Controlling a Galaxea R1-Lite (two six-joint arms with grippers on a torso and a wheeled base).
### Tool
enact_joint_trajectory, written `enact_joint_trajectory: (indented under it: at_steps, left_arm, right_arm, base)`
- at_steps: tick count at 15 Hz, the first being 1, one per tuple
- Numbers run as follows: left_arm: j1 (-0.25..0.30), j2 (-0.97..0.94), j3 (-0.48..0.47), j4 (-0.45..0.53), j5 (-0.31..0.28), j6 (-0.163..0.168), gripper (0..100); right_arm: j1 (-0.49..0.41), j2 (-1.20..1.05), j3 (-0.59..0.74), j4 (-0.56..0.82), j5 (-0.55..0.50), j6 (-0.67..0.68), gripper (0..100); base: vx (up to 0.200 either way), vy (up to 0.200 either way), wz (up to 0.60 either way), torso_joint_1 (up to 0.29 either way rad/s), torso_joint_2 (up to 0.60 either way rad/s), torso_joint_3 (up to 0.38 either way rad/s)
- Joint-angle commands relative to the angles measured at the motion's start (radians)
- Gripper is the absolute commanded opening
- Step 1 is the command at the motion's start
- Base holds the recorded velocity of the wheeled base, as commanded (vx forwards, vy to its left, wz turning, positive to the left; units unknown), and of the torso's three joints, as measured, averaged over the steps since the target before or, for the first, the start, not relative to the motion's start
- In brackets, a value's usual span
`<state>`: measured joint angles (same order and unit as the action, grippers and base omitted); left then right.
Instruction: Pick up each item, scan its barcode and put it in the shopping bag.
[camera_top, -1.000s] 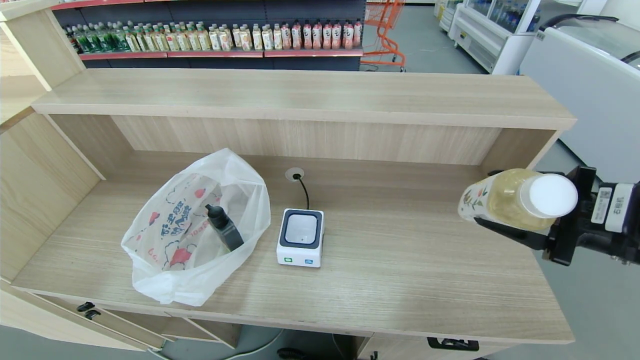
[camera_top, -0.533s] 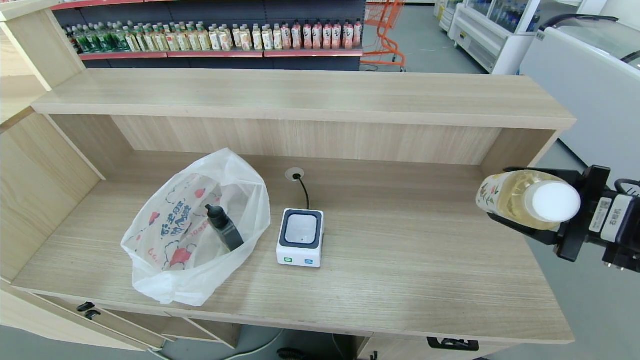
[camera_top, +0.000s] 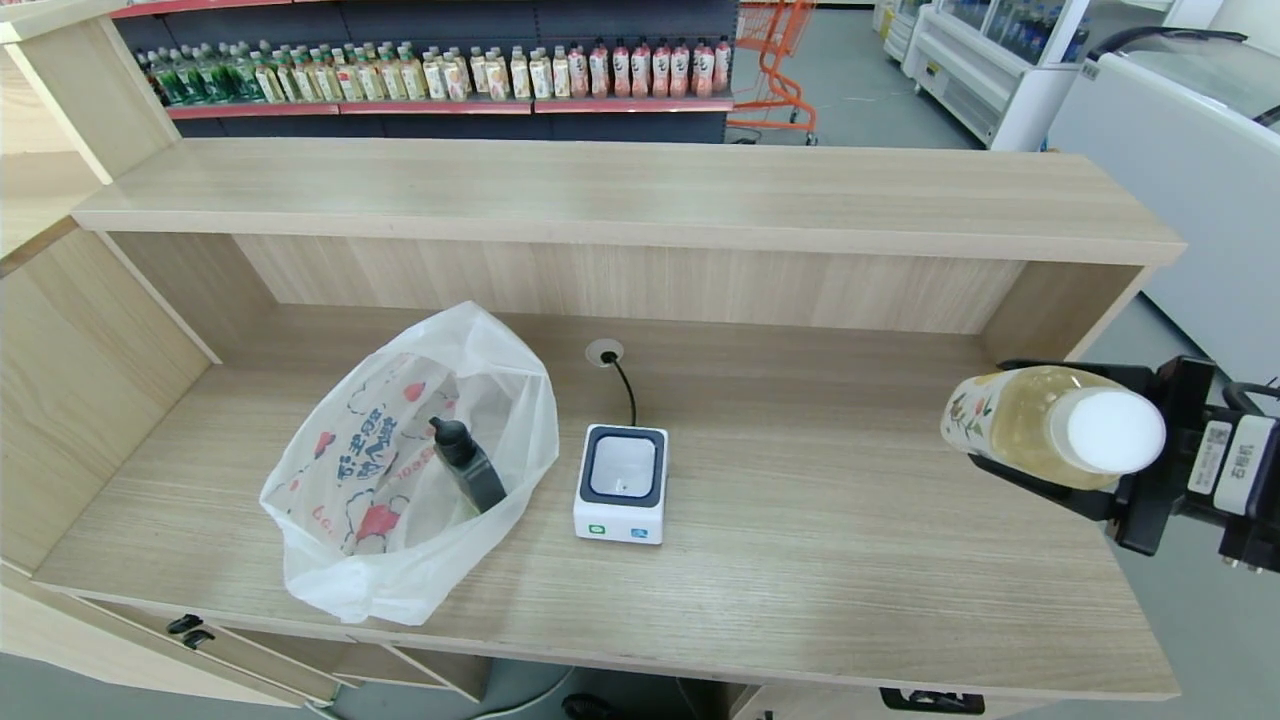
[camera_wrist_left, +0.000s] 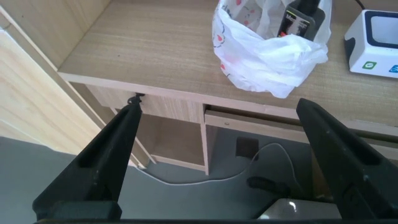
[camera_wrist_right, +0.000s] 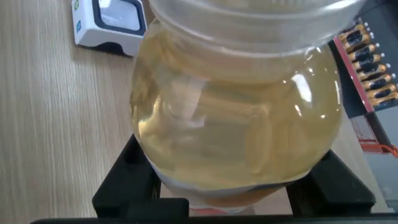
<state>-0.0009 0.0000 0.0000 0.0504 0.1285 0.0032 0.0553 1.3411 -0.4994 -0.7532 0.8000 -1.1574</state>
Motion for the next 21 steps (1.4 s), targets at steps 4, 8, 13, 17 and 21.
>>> enact_joint_trajectory:
  at_steps: [4, 8, 13, 17, 21]
  left_arm:
    - [-0.001, 0.0, 0.0, -0.001, 0.002, -0.006, 100]
    - [0.001, 0.0, 0.0, 0.0, 0.002, -0.005, 100]
    - [-0.001, 0.0, 0.0, 0.0, 0.002, -0.002, 100]
    - [-0.001, 0.0, 0.0, 0.0, 0.0, 0.0, 100]
    - [0.001, 0.0, 0.0, 0.0, 0.0, 0.0, 100]
  right_arm:
    - [0.031, 0.05, -0.002, -0.005, 0.004, 0.004, 0]
    - [0.031, 0.116, -0.03, -0.006, 0.03, 0.005, 0]
    - [0.028, 0.182, -0.071, -0.006, 0.062, 0.005, 0]
    - [0.029, 0.222, -0.076, -0.006, 0.113, 0.007, 0]
    - [0.031, 0.257, -0.079, -0.006, 0.139, 0.008, 0]
  base:
    - [0.0, 0.2, 0.0, 0.004, 0.0, 0.005]
    - [0.0, 0.2, 0.0, 0.007, 0.0, 0.001]
    - [0.0, 0.12, 0.0, 0.002, 0.0, 0.0]
    - [0.0, 0.0, 0.0, 0.0, 0.0, 0.0]
    - [0.15, 0.0, 0.0, -0.003, 0.0, 0.001]
